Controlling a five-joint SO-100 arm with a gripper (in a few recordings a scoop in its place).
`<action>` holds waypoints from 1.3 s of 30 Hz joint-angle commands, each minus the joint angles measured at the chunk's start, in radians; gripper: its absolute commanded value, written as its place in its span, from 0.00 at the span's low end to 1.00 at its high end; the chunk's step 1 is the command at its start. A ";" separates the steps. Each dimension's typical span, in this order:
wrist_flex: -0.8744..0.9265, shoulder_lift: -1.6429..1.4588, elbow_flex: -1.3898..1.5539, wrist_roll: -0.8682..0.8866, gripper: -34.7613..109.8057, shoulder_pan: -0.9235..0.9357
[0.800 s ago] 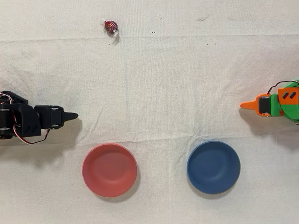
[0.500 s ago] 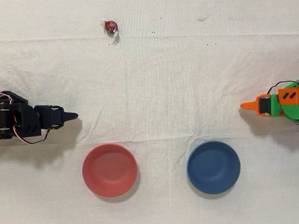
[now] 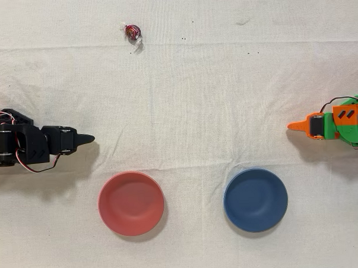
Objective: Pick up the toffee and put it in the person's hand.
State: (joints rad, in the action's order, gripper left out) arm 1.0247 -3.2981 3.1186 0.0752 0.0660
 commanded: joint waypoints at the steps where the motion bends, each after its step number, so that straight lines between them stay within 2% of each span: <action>1: -0.026 -0.071 0.029 0.023 0.24 0.017; 39: -0.091 -0.071 0.087 -0.003 0.24 0.014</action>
State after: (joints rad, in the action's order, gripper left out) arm 0.9449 -3.2981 3.1600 0.0736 0.0660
